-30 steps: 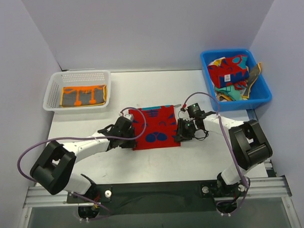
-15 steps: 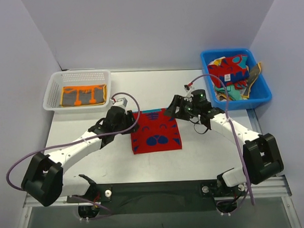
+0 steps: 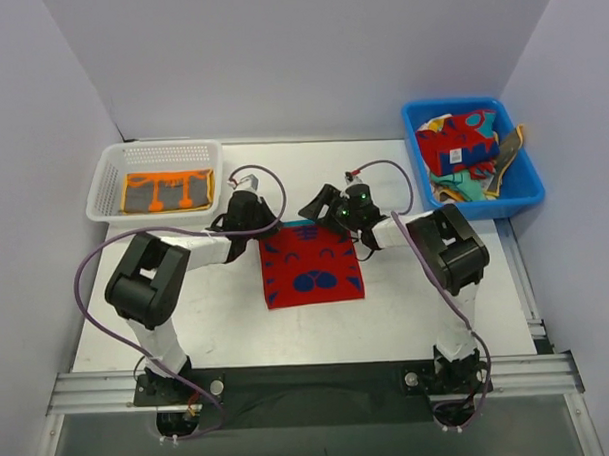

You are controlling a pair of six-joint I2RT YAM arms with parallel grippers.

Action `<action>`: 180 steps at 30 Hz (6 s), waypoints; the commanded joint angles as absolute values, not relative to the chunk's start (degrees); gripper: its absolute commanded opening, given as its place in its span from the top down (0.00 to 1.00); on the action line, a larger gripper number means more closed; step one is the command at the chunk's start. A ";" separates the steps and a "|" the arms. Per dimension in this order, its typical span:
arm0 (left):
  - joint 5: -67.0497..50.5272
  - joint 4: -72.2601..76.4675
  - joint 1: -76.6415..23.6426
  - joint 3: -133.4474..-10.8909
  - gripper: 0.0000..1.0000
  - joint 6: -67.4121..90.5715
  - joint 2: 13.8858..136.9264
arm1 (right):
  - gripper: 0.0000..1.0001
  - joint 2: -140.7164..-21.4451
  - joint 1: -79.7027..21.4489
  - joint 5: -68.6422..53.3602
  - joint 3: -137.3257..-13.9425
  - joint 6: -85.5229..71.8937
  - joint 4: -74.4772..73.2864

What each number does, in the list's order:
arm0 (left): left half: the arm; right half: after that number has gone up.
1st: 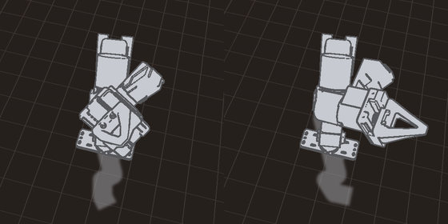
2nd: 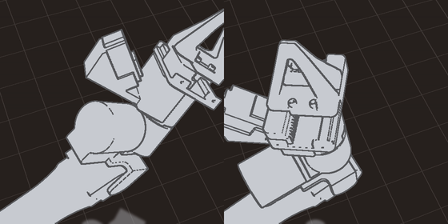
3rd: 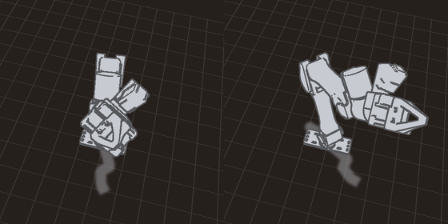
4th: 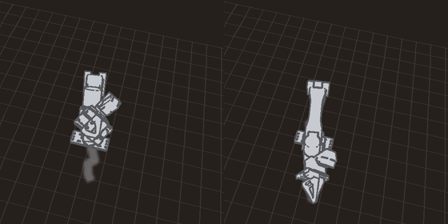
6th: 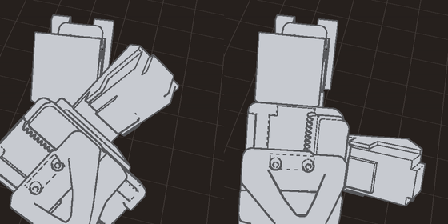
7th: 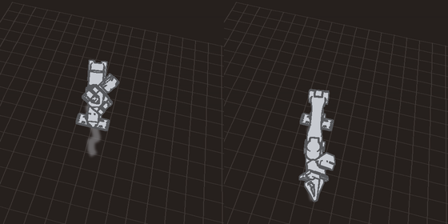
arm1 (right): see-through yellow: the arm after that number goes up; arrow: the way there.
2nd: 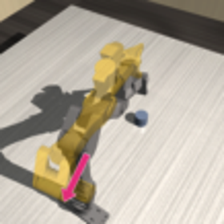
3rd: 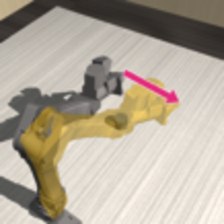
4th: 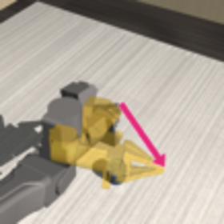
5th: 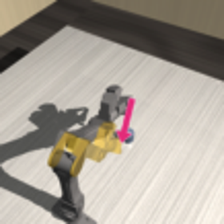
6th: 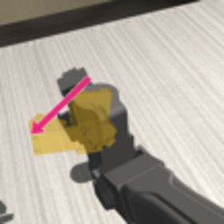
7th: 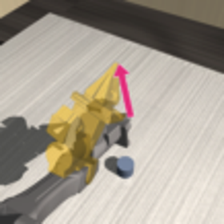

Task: Fold and stack the towels
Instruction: Fold the towel

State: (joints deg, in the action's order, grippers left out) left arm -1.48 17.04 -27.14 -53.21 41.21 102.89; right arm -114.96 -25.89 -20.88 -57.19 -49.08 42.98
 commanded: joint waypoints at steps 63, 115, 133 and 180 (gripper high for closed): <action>-0.44 10.55 -32.07 -29.63 0.67 52.03 87.40 | 0.64 -93.70 -13.18 -33.13 -39.73 -34.72 4.93; -5.19 -23.11 -24.79 -66.62 0.65 8.53 108.19 | 0.56 -118.73 -20.13 -25.14 -88.15 15.91 -29.35; -3.78 -23.82 -24.08 -66.62 0.52 9.23 107.93 | 0.69 -128.67 -22.94 -21.01 -98.44 21.44 -42.36; -6.42 -23.47 -21.27 -77.60 1.00 4.49 108.11 | 1.00 -117.78 -20.39 -16.18 -96.68 17.23 -33.58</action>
